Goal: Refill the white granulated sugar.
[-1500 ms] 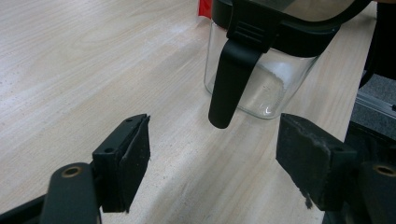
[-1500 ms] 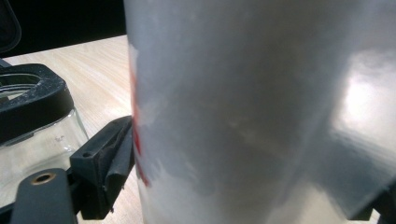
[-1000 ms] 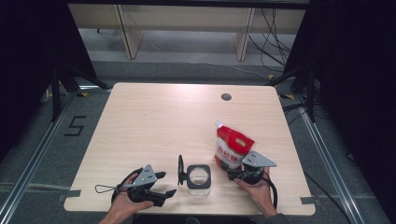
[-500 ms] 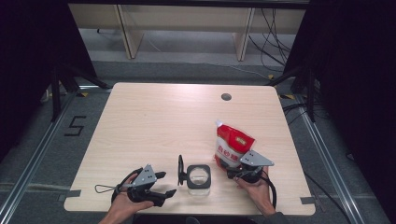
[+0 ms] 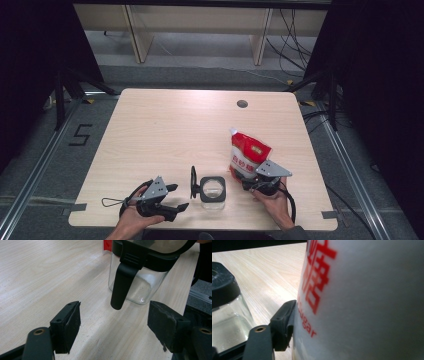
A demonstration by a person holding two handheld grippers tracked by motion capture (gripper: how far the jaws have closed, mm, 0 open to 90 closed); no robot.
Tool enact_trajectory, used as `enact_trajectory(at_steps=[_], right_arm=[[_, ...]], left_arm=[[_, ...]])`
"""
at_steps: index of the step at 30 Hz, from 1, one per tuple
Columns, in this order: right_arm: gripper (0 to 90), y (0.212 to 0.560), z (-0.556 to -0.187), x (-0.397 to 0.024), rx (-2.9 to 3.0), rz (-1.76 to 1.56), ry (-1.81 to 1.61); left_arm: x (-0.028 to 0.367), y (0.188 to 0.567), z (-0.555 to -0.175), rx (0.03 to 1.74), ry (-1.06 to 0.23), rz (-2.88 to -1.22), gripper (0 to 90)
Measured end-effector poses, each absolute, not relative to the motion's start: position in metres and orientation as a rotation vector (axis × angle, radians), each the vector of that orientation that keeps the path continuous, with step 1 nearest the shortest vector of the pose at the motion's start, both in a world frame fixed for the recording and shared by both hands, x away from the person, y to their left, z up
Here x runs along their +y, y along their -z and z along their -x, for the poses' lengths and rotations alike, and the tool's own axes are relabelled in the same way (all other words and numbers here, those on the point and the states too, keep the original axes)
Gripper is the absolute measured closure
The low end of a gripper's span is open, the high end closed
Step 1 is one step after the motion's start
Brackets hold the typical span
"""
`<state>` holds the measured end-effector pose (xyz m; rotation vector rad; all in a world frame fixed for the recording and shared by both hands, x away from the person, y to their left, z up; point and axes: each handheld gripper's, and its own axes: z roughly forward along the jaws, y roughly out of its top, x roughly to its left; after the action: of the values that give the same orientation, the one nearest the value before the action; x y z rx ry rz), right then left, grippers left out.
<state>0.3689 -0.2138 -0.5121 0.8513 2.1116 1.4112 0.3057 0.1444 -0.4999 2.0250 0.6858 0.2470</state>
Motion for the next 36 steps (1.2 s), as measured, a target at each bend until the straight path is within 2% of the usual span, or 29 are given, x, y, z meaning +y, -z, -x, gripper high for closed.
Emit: enact_trajectory(at_steps=[18,36], right_arm=[[38.5,0.506,-0.348,-0.214,2.105,-0.783,-1.402],[38.8,0.477,-0.322,-0.246,2.030,-0.654,-1.317]], left_arm=[[0.146,0.498,-0.305,0.687,-0.244,-2.015,26.1],[0.147,0.497,-0.306,0.672,-0.255,-2.019,25.6]])
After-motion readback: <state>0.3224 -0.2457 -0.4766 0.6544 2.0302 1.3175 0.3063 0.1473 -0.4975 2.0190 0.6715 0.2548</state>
